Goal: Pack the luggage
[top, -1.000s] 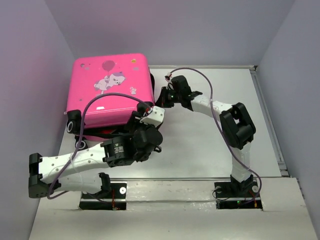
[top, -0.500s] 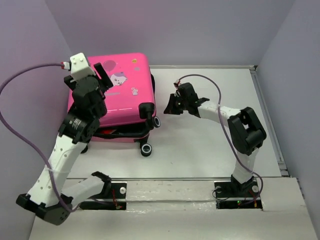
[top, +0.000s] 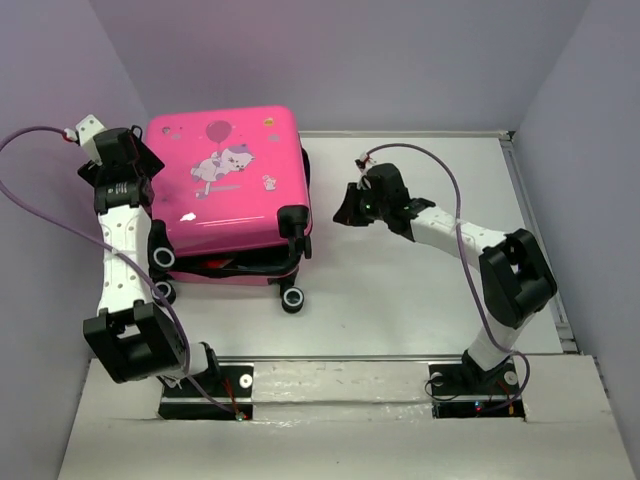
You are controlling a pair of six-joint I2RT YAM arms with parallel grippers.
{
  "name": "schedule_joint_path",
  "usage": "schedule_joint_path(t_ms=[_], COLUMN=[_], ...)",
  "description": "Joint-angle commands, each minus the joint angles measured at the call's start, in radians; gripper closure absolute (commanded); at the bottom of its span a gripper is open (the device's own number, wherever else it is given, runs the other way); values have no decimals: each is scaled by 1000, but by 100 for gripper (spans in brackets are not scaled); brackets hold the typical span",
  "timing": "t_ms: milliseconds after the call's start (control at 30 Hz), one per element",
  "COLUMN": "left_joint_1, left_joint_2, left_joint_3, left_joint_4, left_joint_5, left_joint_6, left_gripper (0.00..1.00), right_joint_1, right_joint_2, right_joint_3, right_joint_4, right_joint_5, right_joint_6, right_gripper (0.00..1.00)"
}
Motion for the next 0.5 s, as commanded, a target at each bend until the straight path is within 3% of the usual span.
schedule_joint_path(t_ms=[0,33,100,133,233,467], left_joint_1=[90,100,105,104,105,49], left_joint_2=[44,61,89,104,104,45], left_joint_3=[-16,-21,-36,-69,-126,-353], left_joint_4=[71,69,68,92,138,238], left_joint_5=[176,227,315,423,556,733], left_joint_6=[-61,-67,-75,-76,-88,-122], left_gripper=[11,9,1,1,1,1], right_joint_1=[1,1,1,-13,-48,-172], right_joint_2=[-54,-56,-62,-65,-108,-221], right_joint_3=[-22,-24,-16,-10,-7,-45], right_joint_4=[32,32,25,15,-8,34], right_joint_5=[24,24,16,8,-19,-208], right_joint_6=[-54,-59,-68,-71,-60,18], right_gripper=[84,81,46,24,4,0])
